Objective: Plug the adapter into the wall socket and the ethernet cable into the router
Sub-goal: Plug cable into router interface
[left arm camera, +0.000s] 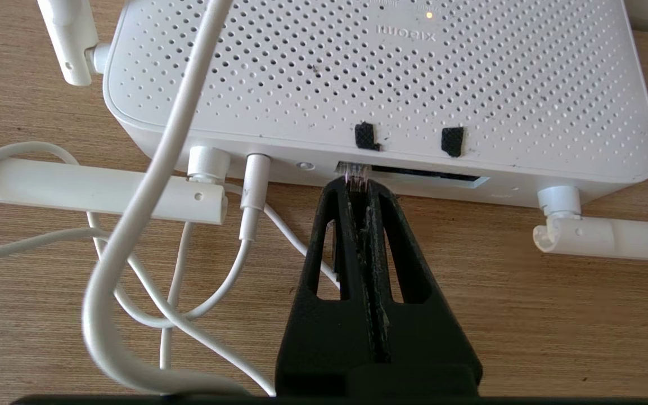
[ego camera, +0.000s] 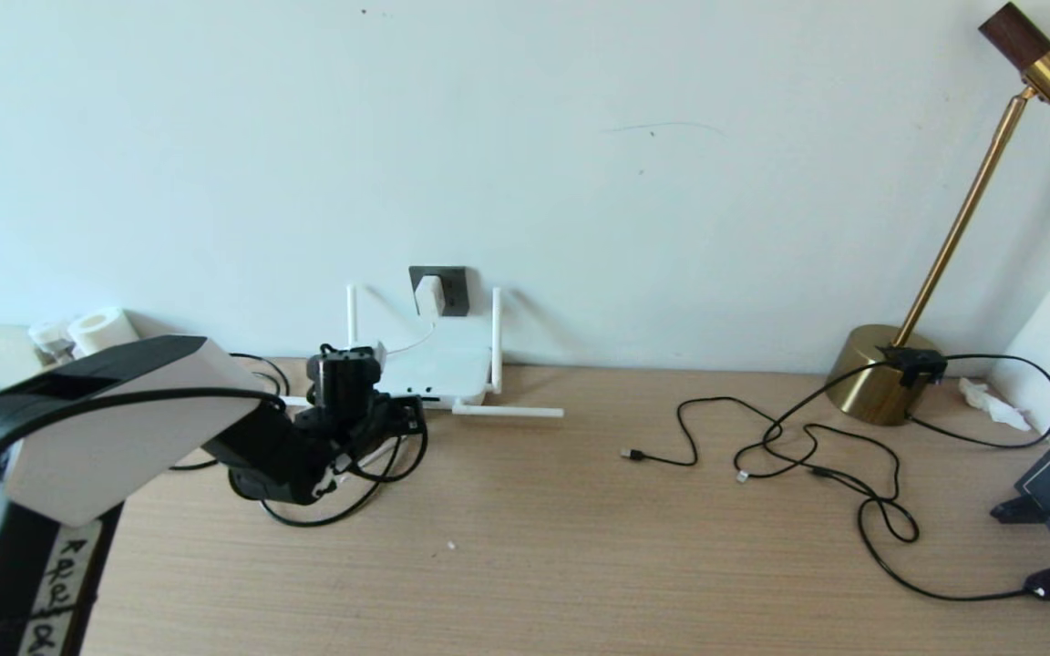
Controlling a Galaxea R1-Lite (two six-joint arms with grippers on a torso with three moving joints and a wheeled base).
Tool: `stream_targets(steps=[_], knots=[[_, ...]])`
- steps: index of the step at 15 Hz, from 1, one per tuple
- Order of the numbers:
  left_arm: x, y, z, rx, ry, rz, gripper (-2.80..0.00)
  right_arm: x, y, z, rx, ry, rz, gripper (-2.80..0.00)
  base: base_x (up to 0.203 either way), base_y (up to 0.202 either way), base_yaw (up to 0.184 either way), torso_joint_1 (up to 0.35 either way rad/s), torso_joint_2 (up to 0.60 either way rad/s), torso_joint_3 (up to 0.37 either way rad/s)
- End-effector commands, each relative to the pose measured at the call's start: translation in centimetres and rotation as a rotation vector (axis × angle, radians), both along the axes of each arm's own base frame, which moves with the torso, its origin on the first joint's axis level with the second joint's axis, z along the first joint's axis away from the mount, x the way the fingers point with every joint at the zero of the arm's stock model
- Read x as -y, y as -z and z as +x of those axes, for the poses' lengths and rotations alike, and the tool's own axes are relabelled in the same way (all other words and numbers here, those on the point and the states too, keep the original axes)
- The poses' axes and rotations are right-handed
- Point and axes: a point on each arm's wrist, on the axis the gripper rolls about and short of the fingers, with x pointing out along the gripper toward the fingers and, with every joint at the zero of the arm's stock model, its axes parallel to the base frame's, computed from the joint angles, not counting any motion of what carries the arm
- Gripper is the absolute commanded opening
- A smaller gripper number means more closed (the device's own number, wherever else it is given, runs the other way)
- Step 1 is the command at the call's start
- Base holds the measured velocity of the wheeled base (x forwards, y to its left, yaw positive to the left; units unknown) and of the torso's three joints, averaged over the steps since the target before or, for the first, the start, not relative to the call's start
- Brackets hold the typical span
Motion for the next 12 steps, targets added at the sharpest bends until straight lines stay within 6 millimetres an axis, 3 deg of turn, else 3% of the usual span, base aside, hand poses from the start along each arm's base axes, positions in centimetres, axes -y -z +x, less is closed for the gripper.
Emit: stream_targets(steps=[1, 12], knots=[[-0.1, 0.1, -0.3, -0.004, 0.001, 0.007, -2.8, 0.0, 0.0, 0.0, -0.002, -0.001, -0.001, 0.0, 0.0, 0.0, 0.0, 0.0, 0.0, 0.0], [-0.1, -0.4, -1.3, -0.012, 0.003, 0.011, -2.8, 0.0, 0.0, 0.0, -0.002, -0.001, -0.001, 0.0, 0.0, 0.0, 0.0, 0.0, 0.0, 0.0]])
